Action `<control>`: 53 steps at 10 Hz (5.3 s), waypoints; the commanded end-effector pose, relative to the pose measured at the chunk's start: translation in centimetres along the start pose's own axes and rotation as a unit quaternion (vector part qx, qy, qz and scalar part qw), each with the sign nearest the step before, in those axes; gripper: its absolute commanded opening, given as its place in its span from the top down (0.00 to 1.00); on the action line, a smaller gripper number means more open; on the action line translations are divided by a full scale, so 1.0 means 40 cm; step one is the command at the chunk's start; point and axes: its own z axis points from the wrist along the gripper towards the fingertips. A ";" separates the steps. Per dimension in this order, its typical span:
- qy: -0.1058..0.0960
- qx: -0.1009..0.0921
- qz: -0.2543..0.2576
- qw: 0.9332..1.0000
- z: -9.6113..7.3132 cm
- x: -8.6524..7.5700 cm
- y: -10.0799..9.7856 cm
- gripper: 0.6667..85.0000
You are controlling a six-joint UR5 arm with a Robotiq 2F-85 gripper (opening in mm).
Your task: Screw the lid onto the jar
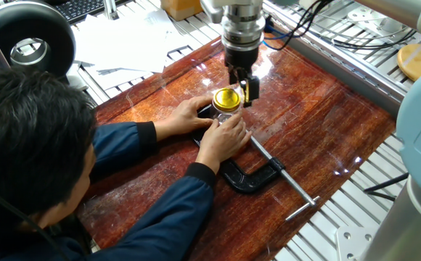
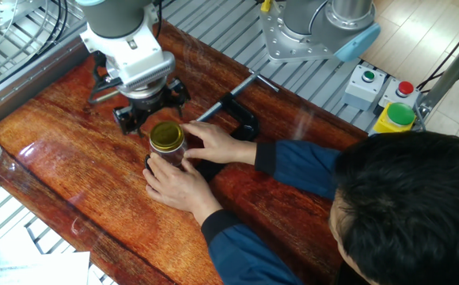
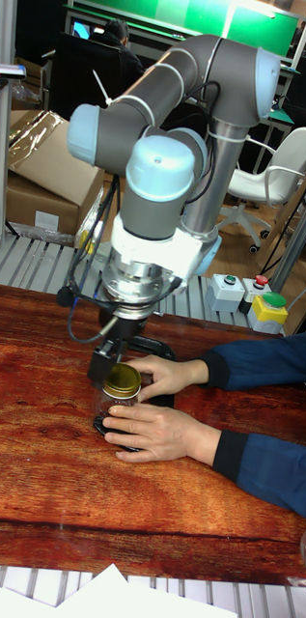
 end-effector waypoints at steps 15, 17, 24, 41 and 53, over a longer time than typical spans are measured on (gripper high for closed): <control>-0.021 0.032 -0.044 0.998 0.029 -0.048 0.004 0.00; -0.022 0.032 -0.044 0.998 0.030 -0.049 0.004 0.00; -0.025 0.027 -0.028 0.999 0.035 -0.048 0.011 0.03; -0.021 0.018 0.024 0.999 0.040 -0.039 -0.003 0.13; -0.046 -0.015 0.229 0.972 0.047 -0.066 0.026 0.28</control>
